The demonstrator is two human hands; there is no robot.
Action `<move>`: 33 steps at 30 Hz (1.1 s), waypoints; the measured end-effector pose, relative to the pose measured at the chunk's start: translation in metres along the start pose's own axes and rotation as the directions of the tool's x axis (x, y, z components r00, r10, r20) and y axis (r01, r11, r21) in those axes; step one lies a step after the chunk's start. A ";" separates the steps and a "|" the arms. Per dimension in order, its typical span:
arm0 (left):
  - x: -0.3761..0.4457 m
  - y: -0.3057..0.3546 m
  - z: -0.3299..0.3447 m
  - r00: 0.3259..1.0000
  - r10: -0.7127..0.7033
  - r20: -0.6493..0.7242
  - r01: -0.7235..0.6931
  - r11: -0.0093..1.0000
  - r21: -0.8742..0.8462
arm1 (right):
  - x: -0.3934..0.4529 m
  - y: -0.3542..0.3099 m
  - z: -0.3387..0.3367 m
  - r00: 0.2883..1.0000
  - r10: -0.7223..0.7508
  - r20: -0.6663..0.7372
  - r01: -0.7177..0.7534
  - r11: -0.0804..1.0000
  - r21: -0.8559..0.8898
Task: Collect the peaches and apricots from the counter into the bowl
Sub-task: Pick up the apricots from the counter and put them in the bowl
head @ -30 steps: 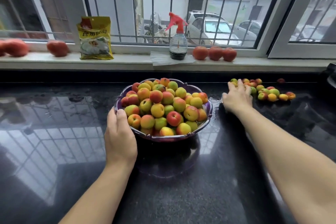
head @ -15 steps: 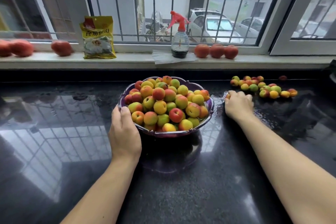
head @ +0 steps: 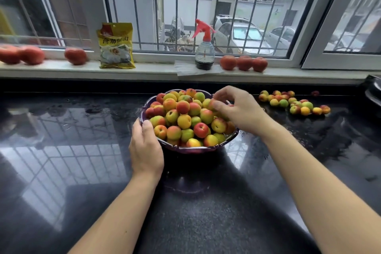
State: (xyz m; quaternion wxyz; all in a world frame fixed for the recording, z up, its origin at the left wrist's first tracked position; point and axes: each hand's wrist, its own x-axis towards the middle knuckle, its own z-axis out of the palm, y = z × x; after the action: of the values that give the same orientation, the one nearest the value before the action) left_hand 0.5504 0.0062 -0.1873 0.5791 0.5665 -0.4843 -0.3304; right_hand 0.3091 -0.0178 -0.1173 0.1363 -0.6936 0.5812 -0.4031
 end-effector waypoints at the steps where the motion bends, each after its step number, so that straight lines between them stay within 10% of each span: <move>1: 0.000 0.001 0.000 1.000 0.000 0.004 0.000 1.000 0.001 | -0.002 0.002 0.000 0.999 -0.006 -0.038 0.006 1.000 -0.004; 7: 0.000 0.001 -0.001 1.000 -0.018 0.005 0.018 1.000 -0.003 | -0.023 0.041 -0.018 0.843 0.192 -0.503 -0.198 0.979 0.042; 14: 0.001 -0.002 0.000 0.998 -0.058 0.001 0.058 0.998 -0.027 | -0.021 0.109 -0.017 0.808 0.406 -0.426 -0.513 0.841 -0.170; 26: 0.003 -0.006 0.004 0.998 -0.049 -0.042 0.048 0.998 -0.026 | 0.059 0.175 -0.043 0.853 0.499 -0.157 -0.456 0.562 -0.690; 33: 0.003 -0.005 0.001 0.998 -0.043 -0.039 0.042 0.999 -0.027 | 0.036 0.159 -0.026 0.882 0.102 -0.460 -0.400 0.679 -0.616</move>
State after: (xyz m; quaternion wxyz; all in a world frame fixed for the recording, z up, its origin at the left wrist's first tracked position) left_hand 0.5508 0.0026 -0.1918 0.5887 0.5754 -0.4564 -0.3377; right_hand 0.1796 -0.0895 -0.1912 -0.1972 -0.5102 0.7955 -0.2608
